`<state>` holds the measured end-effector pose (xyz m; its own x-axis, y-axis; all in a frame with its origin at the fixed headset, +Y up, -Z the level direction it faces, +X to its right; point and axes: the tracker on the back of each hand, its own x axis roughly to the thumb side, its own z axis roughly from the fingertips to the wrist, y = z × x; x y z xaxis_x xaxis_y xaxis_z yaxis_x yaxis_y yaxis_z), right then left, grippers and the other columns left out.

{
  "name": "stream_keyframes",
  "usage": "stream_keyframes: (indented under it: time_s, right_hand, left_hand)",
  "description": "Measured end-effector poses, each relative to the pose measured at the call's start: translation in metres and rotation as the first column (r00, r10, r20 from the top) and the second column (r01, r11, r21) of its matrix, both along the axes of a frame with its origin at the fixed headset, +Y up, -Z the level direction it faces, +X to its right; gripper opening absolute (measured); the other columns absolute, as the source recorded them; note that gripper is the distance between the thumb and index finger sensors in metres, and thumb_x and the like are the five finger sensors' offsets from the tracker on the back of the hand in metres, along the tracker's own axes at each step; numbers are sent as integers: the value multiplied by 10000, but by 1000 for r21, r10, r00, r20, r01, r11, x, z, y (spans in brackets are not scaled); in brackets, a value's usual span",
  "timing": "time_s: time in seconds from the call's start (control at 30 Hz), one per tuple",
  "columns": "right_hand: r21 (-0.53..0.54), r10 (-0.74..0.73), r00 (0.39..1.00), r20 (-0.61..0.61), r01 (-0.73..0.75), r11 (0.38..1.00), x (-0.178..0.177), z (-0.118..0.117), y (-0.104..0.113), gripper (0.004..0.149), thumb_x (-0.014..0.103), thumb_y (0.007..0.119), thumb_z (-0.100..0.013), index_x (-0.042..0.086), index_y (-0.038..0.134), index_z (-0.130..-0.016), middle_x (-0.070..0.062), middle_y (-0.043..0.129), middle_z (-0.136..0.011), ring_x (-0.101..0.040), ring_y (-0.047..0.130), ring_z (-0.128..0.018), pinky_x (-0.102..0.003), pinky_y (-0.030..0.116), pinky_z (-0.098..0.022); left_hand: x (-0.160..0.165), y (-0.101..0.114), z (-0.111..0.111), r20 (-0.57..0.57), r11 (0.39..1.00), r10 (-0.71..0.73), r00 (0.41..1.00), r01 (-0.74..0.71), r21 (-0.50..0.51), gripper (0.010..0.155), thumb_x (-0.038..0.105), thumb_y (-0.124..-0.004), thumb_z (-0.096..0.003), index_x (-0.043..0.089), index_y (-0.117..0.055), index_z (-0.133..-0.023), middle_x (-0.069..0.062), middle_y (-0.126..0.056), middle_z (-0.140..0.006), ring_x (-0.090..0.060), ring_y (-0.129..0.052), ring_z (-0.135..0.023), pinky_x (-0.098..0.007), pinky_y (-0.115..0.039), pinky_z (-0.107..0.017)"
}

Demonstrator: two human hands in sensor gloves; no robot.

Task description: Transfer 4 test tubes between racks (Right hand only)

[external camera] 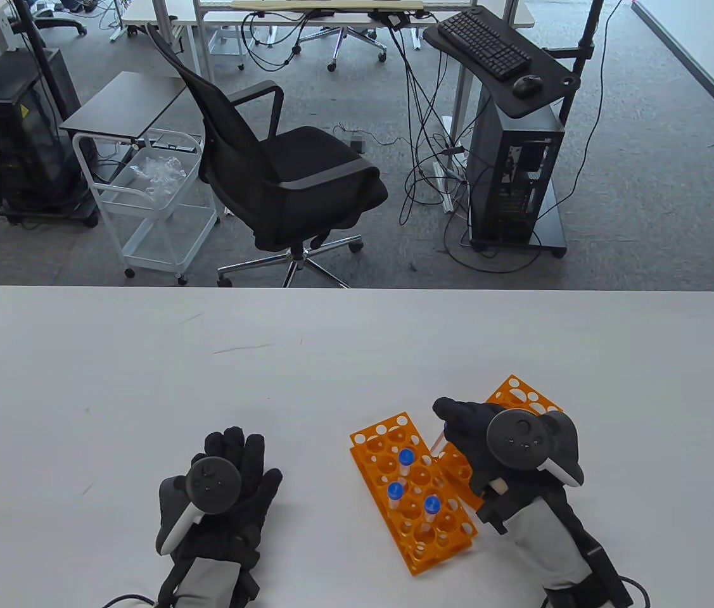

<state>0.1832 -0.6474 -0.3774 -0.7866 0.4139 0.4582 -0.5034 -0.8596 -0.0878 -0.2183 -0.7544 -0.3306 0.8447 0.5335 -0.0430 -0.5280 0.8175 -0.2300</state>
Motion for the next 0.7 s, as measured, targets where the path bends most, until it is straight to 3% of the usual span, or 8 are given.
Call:
stream_keyframes:
  time_s: [0.43,0.7]
  right_hand:
    - [51,-59,986,156,51,997,50,0,18,472,235,796,-479,112,797,-935,-181,915,-864,-447,860,-751,-658,615,-593]
    - [40,-43,970,240,35,999,73,-4,14,471,231,799,-478,110,799,-933,-185,916,-863,-449,860,-750,-659,615,-592]
  left_hand:
    - [1,-1,0,6,1000,6,1000,-6,3,677,637,-458,-574,430,-142,-1136,141,67,-1170,-99,225,-1035,-395,140,-765]
    - [1,-1,-1,8,1000,5,1000,-5,4,677,638,-458,-574,430,-143,-1136,140,67,-1171,-98,225,-1035,-396,141,-765]
